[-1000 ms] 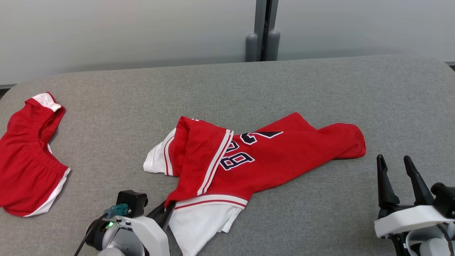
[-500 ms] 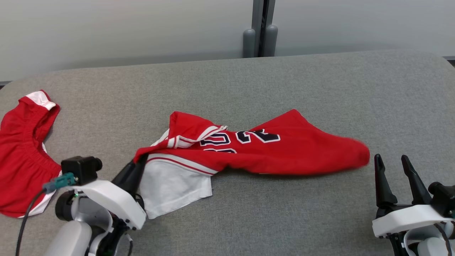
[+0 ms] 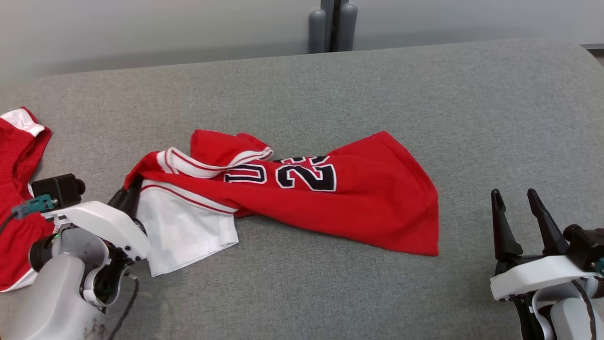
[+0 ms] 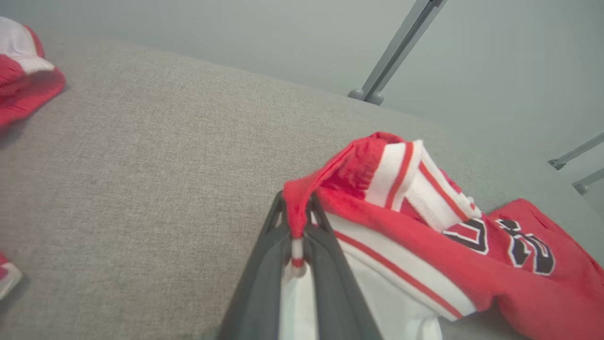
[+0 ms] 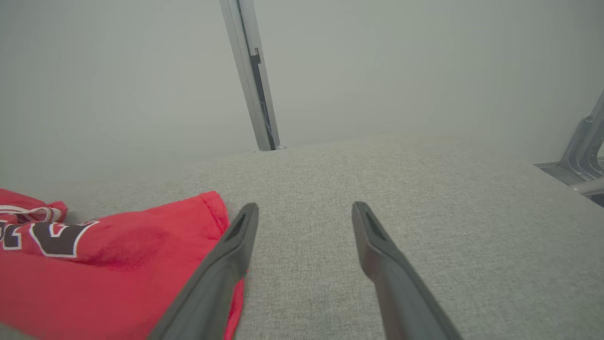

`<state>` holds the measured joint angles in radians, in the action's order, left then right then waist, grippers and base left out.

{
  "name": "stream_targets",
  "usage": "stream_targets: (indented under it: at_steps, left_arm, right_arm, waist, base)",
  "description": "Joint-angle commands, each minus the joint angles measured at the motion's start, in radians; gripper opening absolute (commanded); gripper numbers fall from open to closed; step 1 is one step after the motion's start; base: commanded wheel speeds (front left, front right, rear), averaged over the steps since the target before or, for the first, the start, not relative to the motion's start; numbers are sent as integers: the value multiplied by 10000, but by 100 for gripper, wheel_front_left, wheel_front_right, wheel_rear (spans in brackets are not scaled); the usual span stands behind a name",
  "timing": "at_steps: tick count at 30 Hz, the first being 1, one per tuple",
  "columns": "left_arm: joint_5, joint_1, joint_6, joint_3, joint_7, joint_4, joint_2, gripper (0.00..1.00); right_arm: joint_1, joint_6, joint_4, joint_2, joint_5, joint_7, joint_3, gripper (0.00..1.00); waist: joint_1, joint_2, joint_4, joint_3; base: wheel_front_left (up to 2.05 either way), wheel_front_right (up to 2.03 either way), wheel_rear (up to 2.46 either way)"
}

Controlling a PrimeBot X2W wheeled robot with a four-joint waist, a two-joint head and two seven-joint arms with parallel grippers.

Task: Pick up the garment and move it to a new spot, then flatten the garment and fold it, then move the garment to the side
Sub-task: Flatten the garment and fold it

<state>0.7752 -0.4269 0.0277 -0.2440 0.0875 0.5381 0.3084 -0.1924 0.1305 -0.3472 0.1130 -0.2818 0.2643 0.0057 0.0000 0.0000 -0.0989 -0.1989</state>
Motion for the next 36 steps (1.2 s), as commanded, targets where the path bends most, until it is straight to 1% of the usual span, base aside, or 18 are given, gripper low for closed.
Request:
stream_targets:
  at_steps: [1, 4, 5, 6, 7, 11, 15, 19, 24, 25, 26, 30, 36]
  left_arm:
    - [-73, -201, 74, 6, -21, 248, 127, 0]
    - [-135, -556, 293, -120, -193, 991, 55, 0]
    - [-149, -617, 372, -180, -249, 1172, 8, 32]
    - [-175, -639, 462, -245, -312, 1325, -29, 87]
    - [-192, -663, 542, -316, -372, 1447, -57, 100]
    - [-258, -428, 752, -507, -748, 1491, -52, 100]
    - [-417, 4, 758, -519, -1076, 923, 380, 100]
    - [-614, 736, 400, -349, -1432, -102, 839, 100]
    - [-834, 1852, -290, -99, -1930, -1751, 1159, 100]
    - [-874, 2053, -457, -68, -2036, -2064, 1147, 100]
    - [-874, 2053, -457, -68, -2036, -2064, 1147, 100]
    - [-987, 2874, -927, -26, -2388, -3247, 1022, 100]
    - [-1251, 3968, -1500, -107, -2910, -4315, 682, 100]
  right_arm:
    - [-99, 6, -42, 71, 31, 7, -3, 100]
    - [-130, 6, -92, 99, 21, 7, 67, 100]
    - [-110, 6, -108, 110, 17, 5, 68, 100]
    - [-69, 6, -136, 113, 23, 5, 59, 100]
    - [-23, 6, -174, 112, 27, 7, 61, 100]
    - [113, 6, -264, 85, -27, 7, 125, 100]
    - [168, 6, -277, 119, -61, 5, 146, 100]
    - [337, 6, -265, 132, -37, 7, 55, 100]
    - [542, 5, -232, 116, -72, 7, -1, 100]
    - [575, 5, -219, 110, -77, 7, -5, 100]
    - [575, 5, -219, 110, -77, 7, -5, 100]
    - [750, 5, -132, 74, -164, 7, -13, 100]
    - [1010, 6, -29, -17, -217, 7, -58, 100]
  waist:
    - [0, 0, -32, -16]
    - [0, 0, -48, 48]
    - [0, 0, -26, 94]
    - [0, 0, 5, 160]
    - [0, 0, 37, 237]
    - [0, 0, 165, 556]
    - [0, 0, 332, 779]
    - [0, 0, 492, 957]
    - [0, 0, 713, 1191]
    - [0, 0, 753, 1233]
    - [0, 0, 753, 1233]
    - [0, 0, 890, 1377]
    - [0, 0, 998, 1426]
  base:
    - [0, 0, 0]
    - [0, 0, 0]
    - [0, 0, 0]
    - [0, 0, 0]
    - [0, 0, 0]
    - [0, 0, 0]
    - [0, 0, 0]
    - [0, 0, 0]
    - [0, 0, 0]
    - [0, 0, 0]
    - [0, 0, 0]
    - [0, 0, 0]
    - [0, 0, 0]
